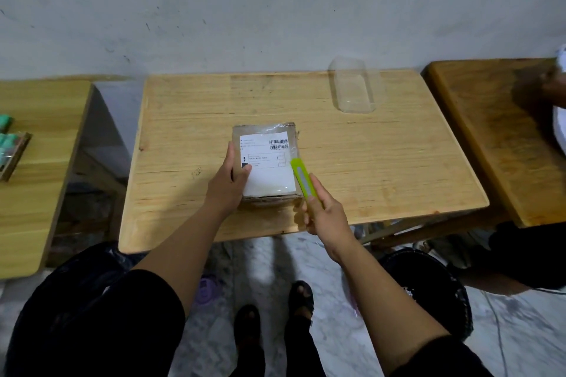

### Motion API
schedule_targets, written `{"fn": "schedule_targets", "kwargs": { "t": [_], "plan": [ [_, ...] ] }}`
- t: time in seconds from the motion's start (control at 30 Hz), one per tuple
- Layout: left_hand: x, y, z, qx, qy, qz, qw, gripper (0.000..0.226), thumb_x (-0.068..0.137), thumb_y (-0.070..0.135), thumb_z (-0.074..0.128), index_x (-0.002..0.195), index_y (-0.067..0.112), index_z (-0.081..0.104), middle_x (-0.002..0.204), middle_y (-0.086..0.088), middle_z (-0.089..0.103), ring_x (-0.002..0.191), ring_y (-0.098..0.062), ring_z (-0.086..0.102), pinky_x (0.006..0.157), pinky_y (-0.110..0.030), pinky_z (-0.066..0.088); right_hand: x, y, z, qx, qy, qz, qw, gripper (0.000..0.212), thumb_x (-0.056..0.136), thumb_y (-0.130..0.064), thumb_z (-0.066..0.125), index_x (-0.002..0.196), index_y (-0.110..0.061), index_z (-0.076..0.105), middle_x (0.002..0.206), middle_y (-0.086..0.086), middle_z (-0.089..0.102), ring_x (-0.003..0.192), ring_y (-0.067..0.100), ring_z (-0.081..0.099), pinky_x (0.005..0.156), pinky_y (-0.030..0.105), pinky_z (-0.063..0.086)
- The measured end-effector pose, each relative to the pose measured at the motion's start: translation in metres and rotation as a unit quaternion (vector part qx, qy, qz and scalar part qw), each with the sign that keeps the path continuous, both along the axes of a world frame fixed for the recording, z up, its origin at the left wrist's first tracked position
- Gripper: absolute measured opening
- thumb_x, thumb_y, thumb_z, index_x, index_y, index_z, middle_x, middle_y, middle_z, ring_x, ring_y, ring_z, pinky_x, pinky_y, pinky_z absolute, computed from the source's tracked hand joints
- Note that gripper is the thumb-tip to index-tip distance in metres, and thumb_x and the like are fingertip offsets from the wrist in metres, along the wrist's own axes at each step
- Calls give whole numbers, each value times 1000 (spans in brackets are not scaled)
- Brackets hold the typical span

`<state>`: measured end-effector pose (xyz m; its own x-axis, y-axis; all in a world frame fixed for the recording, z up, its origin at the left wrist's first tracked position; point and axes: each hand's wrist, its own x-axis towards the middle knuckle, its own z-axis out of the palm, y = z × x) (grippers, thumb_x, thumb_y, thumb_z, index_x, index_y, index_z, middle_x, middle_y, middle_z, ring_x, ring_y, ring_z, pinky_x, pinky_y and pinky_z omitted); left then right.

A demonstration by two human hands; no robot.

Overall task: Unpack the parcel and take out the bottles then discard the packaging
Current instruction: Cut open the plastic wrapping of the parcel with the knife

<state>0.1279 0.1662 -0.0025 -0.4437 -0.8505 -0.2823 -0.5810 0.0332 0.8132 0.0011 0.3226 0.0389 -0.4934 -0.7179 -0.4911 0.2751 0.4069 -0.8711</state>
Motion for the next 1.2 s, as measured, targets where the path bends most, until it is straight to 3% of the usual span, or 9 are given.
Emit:
{"fn": "schedule_targets", "kwargs": {
  "t": [0.23,0.33,0.4,0.47,0.6,0.77,0.9,1.07,1.2],
  "plan": [
    [-1,1,2,18,16,0,1000,66,93,41,42,147,39,3,150,4,36,130,-26,44,103,-39,37,-9,1,-1,24,-56,28,998,66,93,3,37,143,-38,24,127,9,41,67,14,50,51,22,46],
    [-4,2,6,14,23,-5,1000,66,94,40,42,147,38,3,152,4,33,132,-25,41,103,-38,35,-8,5,1,25,-34,-23,999,61,93,4,41,144,-27,28,118,13,53,81,20,57,68,26,57],
    [-3,1,7,17,23,0,1000,65,94,40,41,147,39,3,153,5,31,133,-25,39,102,-37,35,-6,7,-7,44,-7,-68,997,57,89,2,52,140,-18,38,120,14,59,95,22,59,91,38,54],
    [0,0,5,16,17,2,1000,65,94,40,41,147,40,3,152,5,32,132,-26,41,101,-37,36,-1,10,-7,68,15,-91,993,55,82,-2,64,133,-13,48,125,11,61,105,18,58,100,36,48],
    [0,2,6,8,3,-3,1000,65,94,40,40,147,38,3,150,3,37,125,-27,46,92,-34,37,-6,8,1,59,-6,-122,991,51,80,-1,67,129,-8,52,110,5,61,91,13,59,64,13,49],
    [1,4,6,15,13,6,1000,64,94,44,41,148,37,5,151,2,35,132,-25,41,99,-35,36,-35,-32,8,32,-25,-140,989,51,81,3,64,130,-1,48,81,-1,63,56,3,56,49,10,46],
    [-1,5,6,27,2,34,999,63,94,45,42,147,39,8,149,0,38,130,-25,43,94,-29,35,-72,-81,1,42,-19,-113,993,49,86,4,57,133,0,43,101,8,62,56,10,50,50,11,47],
    [-6,8,8,45,0,68,997,62,94,45,44,146,39,12,147,1,40,128,-22,45,95,-30,40,-121,-137,-12,56,-20,-113,992,45,86,5,58,129,1,49,86,5,63,54,9,49,46,10,46],
    [-8,8,10,57,-8,99,993,59,93,42,47,144,42,18,142,5,45,124,-18,47,88,-25,38,-155,-173,-29,83,9,-103,991,45,85,-2,62,128,-5,52,103,13,65,46,4,52,48,10,47]
  ]
}}
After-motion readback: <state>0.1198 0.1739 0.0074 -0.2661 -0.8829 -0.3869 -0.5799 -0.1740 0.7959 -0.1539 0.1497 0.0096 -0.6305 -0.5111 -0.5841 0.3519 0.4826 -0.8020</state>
